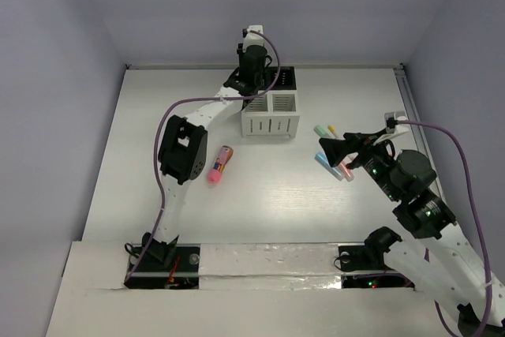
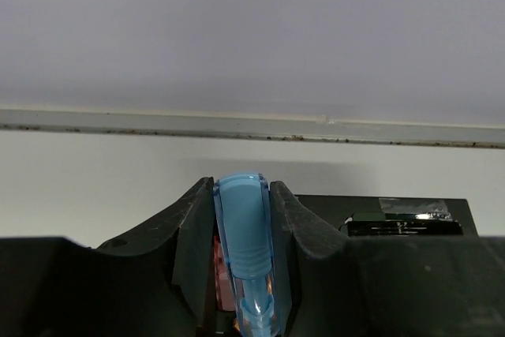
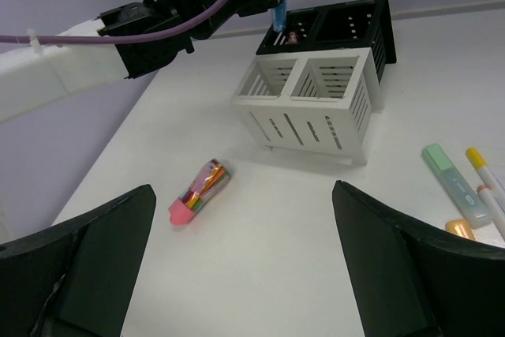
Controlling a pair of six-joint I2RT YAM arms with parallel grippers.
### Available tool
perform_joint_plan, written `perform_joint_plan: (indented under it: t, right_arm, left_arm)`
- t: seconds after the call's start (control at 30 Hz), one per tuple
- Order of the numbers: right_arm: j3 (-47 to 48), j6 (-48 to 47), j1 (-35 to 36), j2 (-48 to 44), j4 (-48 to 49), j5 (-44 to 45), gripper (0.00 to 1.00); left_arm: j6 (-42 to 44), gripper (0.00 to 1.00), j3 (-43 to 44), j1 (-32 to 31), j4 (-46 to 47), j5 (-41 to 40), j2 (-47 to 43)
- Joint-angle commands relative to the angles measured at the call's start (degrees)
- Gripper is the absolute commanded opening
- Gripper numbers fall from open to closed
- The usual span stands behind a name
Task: Sort the stationery into containers
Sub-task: Place the stationery in the storage box.
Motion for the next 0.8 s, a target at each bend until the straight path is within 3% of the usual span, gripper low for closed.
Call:
perform_joint_plan:
  t: [0.0,0.4,0.53,0.63,0.77]
  right_arm:
    - [-0.3,0.6,0.0,0.8,4.1,-1.2,1.00]
    - [-1.0,0.5,0.0,2.0,5.2,-1.6,1.00]
    - [-0.8,0.5,0.0,2.6,5.0,-1.4,1.00]
    - [-1.0,0.5,0.0,3.1,5.1,-1.5,1.00]
    - [-1.2,0.5,0.0,3.3,5.2,-1.5,1.00]
  left_arm:
    - [0.8,0.09,2.1,0.3,4.6,0.3,0.0]
    - [-0.3,0.16,0.8,0.3,5.3,1.5,0.4]
    - [-0.6,0.45,-1.1,0.3,5.9,2.3,-0.9]
    - [-0.7,0.58,-1.7,0.3,6.1,2.2,-1.8]
    - [-1.5,0.61,-1.6,0.3,5.5,3.2,-3.2]
